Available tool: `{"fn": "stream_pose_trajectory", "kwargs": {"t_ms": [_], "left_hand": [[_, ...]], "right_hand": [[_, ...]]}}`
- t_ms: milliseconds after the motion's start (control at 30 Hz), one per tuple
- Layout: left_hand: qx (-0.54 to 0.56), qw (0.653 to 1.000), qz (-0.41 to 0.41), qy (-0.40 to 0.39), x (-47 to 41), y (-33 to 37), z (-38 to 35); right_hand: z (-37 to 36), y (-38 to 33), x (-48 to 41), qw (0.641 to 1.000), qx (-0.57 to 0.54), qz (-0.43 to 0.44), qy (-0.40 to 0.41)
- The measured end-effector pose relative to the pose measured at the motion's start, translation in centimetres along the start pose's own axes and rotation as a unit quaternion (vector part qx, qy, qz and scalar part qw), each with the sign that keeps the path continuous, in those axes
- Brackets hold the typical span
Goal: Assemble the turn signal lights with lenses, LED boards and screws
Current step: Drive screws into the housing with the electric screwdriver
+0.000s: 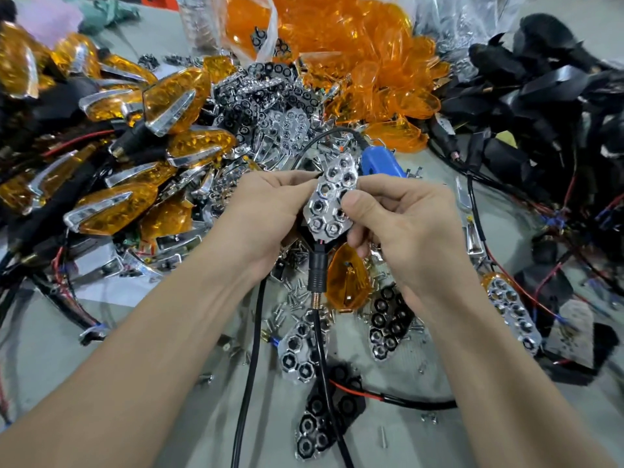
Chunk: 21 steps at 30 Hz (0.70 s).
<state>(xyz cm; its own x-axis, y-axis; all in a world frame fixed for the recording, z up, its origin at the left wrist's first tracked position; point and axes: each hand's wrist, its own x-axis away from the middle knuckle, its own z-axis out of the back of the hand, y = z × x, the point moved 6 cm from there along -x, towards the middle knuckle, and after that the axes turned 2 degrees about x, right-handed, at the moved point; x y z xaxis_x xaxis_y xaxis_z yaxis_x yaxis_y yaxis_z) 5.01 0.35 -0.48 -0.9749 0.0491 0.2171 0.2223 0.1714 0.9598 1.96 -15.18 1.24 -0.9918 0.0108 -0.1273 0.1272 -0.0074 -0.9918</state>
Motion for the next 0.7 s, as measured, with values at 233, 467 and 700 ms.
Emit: {"fn": "stream_pose_trajectory", "kwargs": {"t_ms": [233, 467, 700], "left_hand": [[-0.002, 1.000, 0.000, 0.029, 0.1, -0.4, 0.6], [-0.030, 0.999, -0.014, 0.014, 0.1, -0.1, 0.7], [-0.083, 0.996, -0.042, 0.004, 0.0, -0.1, 0.4]], "right_hand": [[-0.3, -0.5, 0.3, 0.985, 0.158, 0.067, 0.004], [0.3, -0.6, -0.1, 0.983, 0.170, 0.029, -0.059], [-0.1, -1.1, 0.1, 0.970, 0.222, 0.053, -0.085]]}}
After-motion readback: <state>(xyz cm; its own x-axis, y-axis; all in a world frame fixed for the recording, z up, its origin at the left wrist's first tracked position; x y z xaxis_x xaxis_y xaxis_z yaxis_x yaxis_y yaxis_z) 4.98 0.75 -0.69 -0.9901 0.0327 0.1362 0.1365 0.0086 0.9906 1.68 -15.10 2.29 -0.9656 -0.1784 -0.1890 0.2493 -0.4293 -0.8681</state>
